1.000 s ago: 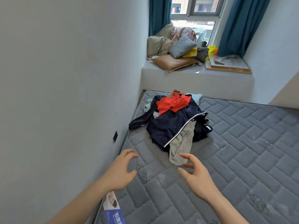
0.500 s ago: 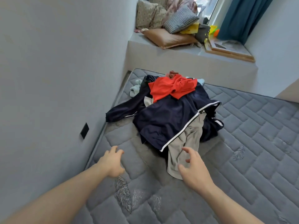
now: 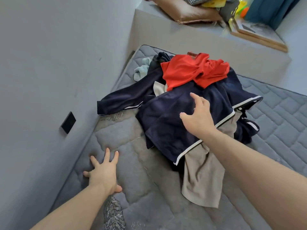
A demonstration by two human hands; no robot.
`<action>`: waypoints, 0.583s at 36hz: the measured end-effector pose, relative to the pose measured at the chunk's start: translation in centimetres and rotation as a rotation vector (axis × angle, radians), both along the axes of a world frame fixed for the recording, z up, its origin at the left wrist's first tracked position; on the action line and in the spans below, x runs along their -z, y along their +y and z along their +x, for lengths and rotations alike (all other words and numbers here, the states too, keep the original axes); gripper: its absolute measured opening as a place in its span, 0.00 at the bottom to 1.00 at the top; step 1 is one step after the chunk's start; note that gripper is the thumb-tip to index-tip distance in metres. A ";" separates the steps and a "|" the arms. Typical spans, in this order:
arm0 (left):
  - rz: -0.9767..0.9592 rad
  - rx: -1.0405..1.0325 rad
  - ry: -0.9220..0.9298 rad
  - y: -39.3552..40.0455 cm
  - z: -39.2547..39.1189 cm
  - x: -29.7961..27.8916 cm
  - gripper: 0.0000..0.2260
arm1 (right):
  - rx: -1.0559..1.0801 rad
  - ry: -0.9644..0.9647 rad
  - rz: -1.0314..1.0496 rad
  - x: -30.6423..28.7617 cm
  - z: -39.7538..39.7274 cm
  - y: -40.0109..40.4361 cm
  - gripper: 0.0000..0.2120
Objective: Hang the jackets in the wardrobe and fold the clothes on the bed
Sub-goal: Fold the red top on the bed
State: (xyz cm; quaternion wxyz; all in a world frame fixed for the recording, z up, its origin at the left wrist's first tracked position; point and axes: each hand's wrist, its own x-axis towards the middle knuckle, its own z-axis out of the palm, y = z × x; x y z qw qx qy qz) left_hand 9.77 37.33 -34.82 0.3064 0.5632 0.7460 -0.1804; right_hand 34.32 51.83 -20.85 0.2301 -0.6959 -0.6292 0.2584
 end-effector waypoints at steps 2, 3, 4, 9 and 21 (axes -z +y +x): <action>-0.013 -0.013 0.006 0.4 0.0 0.2 0.59 | 0.073 0.145 -0.029 -0.6 -1.3 3.1 0.38; -0.021 -0.017 0.009 0.5 0.0 0.3 0.59 | 0.092 0.198 -0.030 -0.8 -1.9 4.4 0.39; -0.020 -0.016 0.012 0.6 0.0 0.5 0.60 | 0.098 0.230 -0.025 -0.8 -2.4 5.5 0.39; -0.001 -0.009 0.013 0.8 -0.2 1.2 0.61 | 0.124 0.312 -0.075 -0.6 -4.1 9.5 0.40; -0.005 0.006 0.029 0.8 -0.1 1.4 0.62 | 0.295 0.877 -0.015 -2.3 -5.9 10.7 0.14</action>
